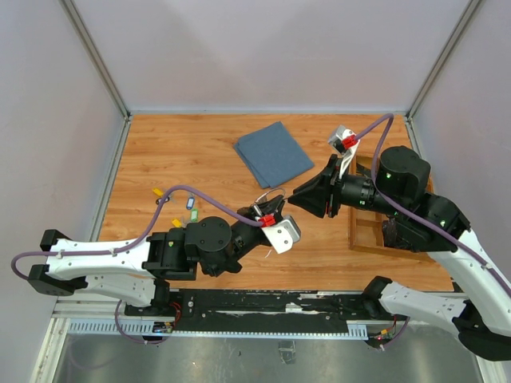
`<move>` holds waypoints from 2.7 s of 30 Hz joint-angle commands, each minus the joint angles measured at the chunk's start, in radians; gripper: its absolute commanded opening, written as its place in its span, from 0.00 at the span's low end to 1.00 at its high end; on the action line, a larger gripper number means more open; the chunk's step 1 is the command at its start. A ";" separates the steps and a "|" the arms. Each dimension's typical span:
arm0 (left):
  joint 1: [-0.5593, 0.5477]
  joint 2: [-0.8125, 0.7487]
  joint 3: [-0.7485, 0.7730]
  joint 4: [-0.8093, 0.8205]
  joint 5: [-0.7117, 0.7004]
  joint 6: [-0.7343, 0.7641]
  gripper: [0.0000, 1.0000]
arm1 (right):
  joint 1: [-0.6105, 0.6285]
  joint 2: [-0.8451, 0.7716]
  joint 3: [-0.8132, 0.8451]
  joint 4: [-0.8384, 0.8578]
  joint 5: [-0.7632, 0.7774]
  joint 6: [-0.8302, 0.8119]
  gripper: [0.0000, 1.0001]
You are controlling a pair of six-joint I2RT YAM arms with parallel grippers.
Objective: Put the keys on the keyring
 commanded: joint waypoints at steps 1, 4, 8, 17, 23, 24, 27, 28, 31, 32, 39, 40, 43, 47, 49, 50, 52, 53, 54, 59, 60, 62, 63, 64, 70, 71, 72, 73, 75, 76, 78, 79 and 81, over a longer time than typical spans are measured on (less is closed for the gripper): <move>0.005 -0.020 -0.001 0.053 -0.002 0.010 0.01 | 0.012 -0.006 0.020 -0.002 -0.031 0.020 0.28; 0.004 -0.019 -0.001 0.053 0.001 0.008 0.01 | 0.012 -0.004 0.017 0.001 -0.036 0.017 0.23; 0.004 -0.018 -0.001 0.055 0.003 0.006 0.00 | 0.012 -0.004 0.005 0.020 -0.051 0.014 0.17; 0.005 -0.025 -0.001 0.053 0.013 -0.002 0.01 | 0.012 -0.005 -0.030 0.082 -0.098 0.009 0.12; 0.004 -0.029 -0.002 0.054 0.014 -0.004 0.01 | 0.011 0.005 -0.024 0.083 -0.124 -0.006 0.01; 0.004 -0.030 -0.003 0.053 0.014 -0.005 0.01 | 0.011 0.008 -0.021 0.083 -0.133 -0.008 0.00; 0.005 -0.035 -0.007 0.061 0.016 -0.008 0.07 | 0.011 0.021 -0.005 0.073 -0.155 -0.010 0.00; 0.005 -0.039 -0.012 0.066 0.018 -0.008 0.11 | 0.012 0.022 0.000 0.074 -0.158 -0.006 0.00; 0.004 -0.048 -0.023 0.082 0.021 -0.010 0.20 | 0.011 0.023 0.003 0.085 -0.171 0.005 0.00; 0.004 -0.048 -0.025 0.085 0.021 -0.009 0.21 | 0.011 0.024 0.003 0.088 -0.176 0.007 0.00; 0.004 -0.051 -0.029 0.096 0.018 -0.005 0.23 | 0.012 0.024 0.002 0.097 -0.188 0.021 0.00; 0.005 -0.051 -0.029 0.096 0.018 -0.005 0.23 | 0.012 0.024 0.001 0.097 -0.188 0.022 0.00; 0.004 -0.052 -0.031 0.096 0.018 -0.003 0.21 | 0.011 0.020 -0.001 0.099 -0.184 0.024 0.00; 0.004 -0.055 -0.036 0.099 0.010 -0.002 0.21 | 0.012 0.010 0.000 0.098 -0.172 0.021 0.00; 0.005 -0.061 -0.040 0.102 0.005 -0.003 0.22 | 0.011 0.005 0.002 0.098 -0.168 0.019 0.00; 0.004 -0.063 -0.042 0.107 0.002 -0.003 0.23 | 0.012 0.003 0.002 0.098 -0.166 0.017 0.00; 0.005 -0.069 -0.047 0.116 -0.002 -0.001 0.25 | 0.011 -0.001 0.002 0.098 -0.162 0.017 0.00; 0.004 -0.071 -0.049 0.120 -0.002 -0.001 0.25 | 0.011 -0.003 0.002 0.098 -0.159 0.017 0.00; 0.004 -0.071 -0.050 0.121 -0.002 -0.001 0.25 | 0.012 -0.004 0.003 0.098 -0.159 0.017 0.00; 0.004 -0.072 -0.050 0.121 0.001 0.001 0.18 | 0.011 -0.005 0.003 0.094 -0.154 0.020 0.00; 0.005 -0.072 -0.050 0.121 0.001 0.000 0.16 | 0.011 -0.004 0.003 0.095 -0.155 0.020 0.00; 0.004 -0.071 -0.049 0.121 0.003 0.001 0.15 | 0.012 -0.003 0.004 0.095 -0.158 0.021 0.00; 0.004 -0.071 -0.048 0.121 0.004 0.001 0.14 | 0.012 -0.001 0.004 0.095 -0.159 0.022 0.00; 0.005 -0.073 -0.047 0.120 0.007 0.001 0.14 | 0.012 0.000 0.002 0.095 -0.160 0.022 0.00; 0.005 -0.080 -0.045 0.118 0.022 0.001 0.08 | 0.012 0.003 -0.001 0.094 -0.154 0.025 0.00; 0.005 -0.081 -0.044 0.114 0.026 -0.001 0.04 | 0.011 0.002 -0.002 0.092 -0.150 0.024 0.00; 0.005 -0.081 -0.041 0.111 0.029 -0.003 0.01 | 0.012 0.001 -0.003 0.093 -0.147 0.024 0.00; 0.005 -0.081 -0.040 0.106 0.031 -0.005 0.01 | 0.012 0.001 -0.001 0.092 -0.144 0.023 0.00; 0.005 -0.081 -0.034 0.091 0.046 -0.009 0.01 | 0.011 0.001 -0.001 0.091 -0.137 0.022 0.00; 0.005 -0.081 -0.031 0.081 0.053 -0.012 0.01 | 0.012 0.000 0.001 0.092 -0.134 0.021 0.00; 0.004 -0.082 -0.025 0.059 0.081 -0.018 0.01 | 0.012 -0.001 0.004 0.092 -0.127 0.018 0.00; 0.005 -0.085 -0.023 0.051 0.095 -0.022 0.01 | 0.011 -0.001 0.006 0.092 -0.124 0.016 0.00; 0.005 -0.088 -0.021 0.039 0.120 -0.025 0.01 | 0.011 0.002 0.010 0.092 -0.121 0.015 0.00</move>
